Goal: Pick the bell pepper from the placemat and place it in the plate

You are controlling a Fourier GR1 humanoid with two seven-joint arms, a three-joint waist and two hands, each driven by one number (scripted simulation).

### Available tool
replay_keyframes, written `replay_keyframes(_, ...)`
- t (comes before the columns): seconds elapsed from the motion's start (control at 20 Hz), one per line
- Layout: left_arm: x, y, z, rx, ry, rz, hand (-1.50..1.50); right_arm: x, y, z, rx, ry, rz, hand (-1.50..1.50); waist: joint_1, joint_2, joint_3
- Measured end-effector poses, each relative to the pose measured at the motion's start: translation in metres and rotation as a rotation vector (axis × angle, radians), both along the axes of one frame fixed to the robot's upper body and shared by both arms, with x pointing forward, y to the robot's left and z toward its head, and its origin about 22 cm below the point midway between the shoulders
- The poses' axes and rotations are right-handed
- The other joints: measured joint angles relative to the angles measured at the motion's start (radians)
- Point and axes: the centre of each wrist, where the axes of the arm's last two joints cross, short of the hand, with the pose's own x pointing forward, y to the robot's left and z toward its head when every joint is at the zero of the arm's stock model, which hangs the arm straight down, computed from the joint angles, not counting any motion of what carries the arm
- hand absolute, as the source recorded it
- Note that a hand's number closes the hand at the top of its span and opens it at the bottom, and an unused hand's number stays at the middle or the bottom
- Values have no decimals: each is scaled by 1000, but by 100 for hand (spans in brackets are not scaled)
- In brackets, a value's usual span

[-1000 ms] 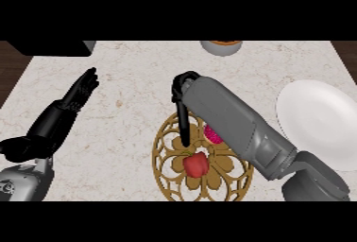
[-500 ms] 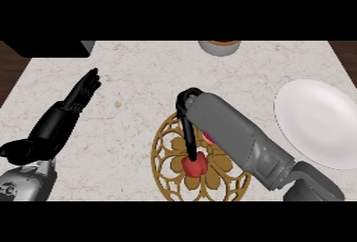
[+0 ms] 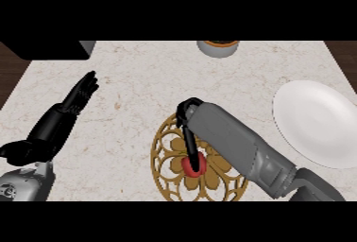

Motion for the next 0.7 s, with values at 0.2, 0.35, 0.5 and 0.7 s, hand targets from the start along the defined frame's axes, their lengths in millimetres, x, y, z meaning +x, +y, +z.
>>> replay_keyframes(0.2,-1,1,0,-8,-5,-2,0,-8,0,-7,-16,0,28,-150,2,-8,0)
replay_keyframes(0.35,1,2,0,-3,-7,-2,0,-12,2,-8,-28,-10,41,-150,2,-9,-1)
replay_keyframes(0.5,2,0,1,2,-9,1,0,-18,1,-9,-28,-21,78,150,0,-11,0)
replay_keyframes(0.7,-2,-1,-3,2,-13,-9,0,-27,1,-11,-34,-70,134,150,-1,-12,-2)
